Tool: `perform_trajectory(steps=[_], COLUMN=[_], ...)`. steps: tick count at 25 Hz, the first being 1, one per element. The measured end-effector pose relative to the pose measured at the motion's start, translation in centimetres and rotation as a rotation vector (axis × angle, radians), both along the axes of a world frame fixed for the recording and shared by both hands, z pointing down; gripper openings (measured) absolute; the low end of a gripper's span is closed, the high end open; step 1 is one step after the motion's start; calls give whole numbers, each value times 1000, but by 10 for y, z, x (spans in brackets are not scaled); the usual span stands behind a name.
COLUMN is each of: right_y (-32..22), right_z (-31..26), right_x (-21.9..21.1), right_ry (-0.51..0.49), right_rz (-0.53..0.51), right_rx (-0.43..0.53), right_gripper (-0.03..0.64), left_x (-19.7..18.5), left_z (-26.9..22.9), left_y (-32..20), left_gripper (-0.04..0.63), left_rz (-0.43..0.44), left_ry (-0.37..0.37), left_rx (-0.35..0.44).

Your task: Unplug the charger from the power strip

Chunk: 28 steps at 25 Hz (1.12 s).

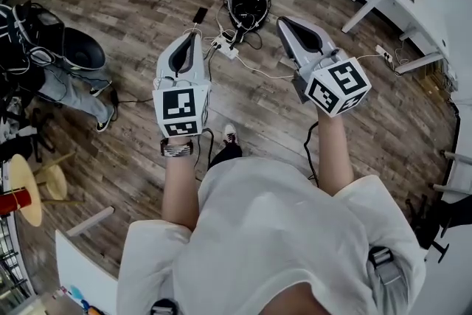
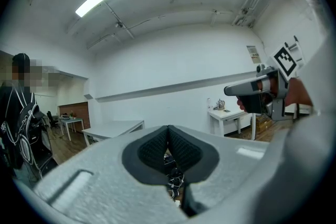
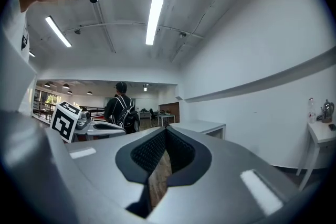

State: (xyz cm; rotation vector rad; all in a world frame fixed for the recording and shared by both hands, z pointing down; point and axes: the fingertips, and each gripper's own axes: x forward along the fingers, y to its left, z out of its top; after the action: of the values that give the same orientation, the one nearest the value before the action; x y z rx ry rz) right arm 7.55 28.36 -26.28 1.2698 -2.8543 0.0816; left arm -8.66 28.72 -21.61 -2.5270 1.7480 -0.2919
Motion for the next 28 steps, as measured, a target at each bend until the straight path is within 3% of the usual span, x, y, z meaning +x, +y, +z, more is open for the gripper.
perform_trajectory(steps=[12,17,28], right_y=[-79,-95,-142], right_z=[15,29,38], right_x=[-44,-40,-36], right_ry=[3,3,-11], right_rz=[48,75,40], right_rx=[-24,-82,-86], right_gripper=[2,2,2], left_x=[-35,-35,-29], left_z=[27,34,53], left_y=[-81,-95,-132], left_gripper=[3,3,3], left_rz=[66,82,53], left_ry=[-11,-14,-36], left_rx=[-55,-74,-136])
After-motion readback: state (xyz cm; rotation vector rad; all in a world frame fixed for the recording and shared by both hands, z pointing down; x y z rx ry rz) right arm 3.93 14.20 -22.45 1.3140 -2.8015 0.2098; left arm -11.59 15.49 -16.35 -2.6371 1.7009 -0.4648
